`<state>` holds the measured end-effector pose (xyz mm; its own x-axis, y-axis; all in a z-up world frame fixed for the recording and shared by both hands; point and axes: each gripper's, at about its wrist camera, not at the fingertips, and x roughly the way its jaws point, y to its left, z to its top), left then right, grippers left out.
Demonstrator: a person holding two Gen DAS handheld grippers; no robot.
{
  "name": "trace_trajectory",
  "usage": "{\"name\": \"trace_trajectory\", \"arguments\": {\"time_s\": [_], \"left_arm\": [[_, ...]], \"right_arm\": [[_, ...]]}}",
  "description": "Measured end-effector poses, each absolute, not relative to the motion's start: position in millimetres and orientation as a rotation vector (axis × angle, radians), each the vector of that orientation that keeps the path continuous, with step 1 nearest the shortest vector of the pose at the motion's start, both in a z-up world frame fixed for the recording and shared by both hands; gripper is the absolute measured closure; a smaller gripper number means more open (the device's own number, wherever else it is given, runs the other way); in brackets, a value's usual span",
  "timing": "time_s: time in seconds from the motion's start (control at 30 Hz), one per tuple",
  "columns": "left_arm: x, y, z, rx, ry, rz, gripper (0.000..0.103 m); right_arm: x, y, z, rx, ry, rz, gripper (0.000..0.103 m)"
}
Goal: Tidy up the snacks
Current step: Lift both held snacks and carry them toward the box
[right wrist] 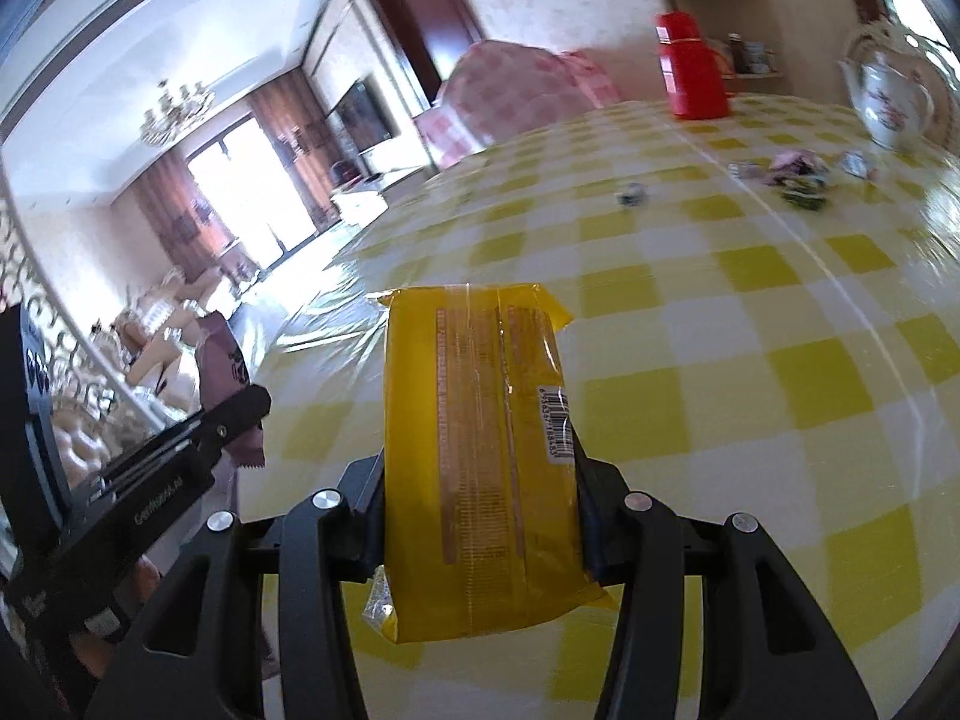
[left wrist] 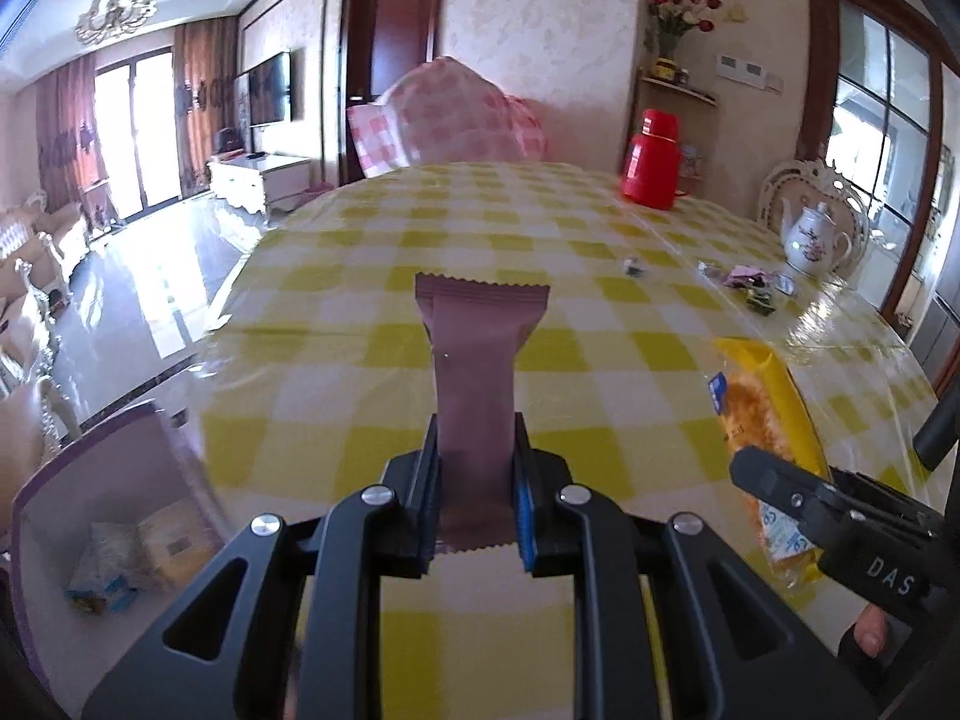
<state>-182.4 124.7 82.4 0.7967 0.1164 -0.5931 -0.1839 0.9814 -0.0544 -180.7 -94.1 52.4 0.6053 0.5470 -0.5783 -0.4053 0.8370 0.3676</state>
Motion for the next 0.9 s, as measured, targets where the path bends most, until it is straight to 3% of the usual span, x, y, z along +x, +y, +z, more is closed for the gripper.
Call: {"name": "trace_trajectory", "arguments": {"time_s": [0.57,0.9], "left_arm": [[-261,270,95,-0.152,0.601,0.404,0.083],[-289,321,102,-0.084,0.635,0.587,0.082]], "right_arm": [[-262,71,78,-0.092,0.707,0.842,0.055],[-316,148,65,-0.287,0.701,1.000,0.055]]}}
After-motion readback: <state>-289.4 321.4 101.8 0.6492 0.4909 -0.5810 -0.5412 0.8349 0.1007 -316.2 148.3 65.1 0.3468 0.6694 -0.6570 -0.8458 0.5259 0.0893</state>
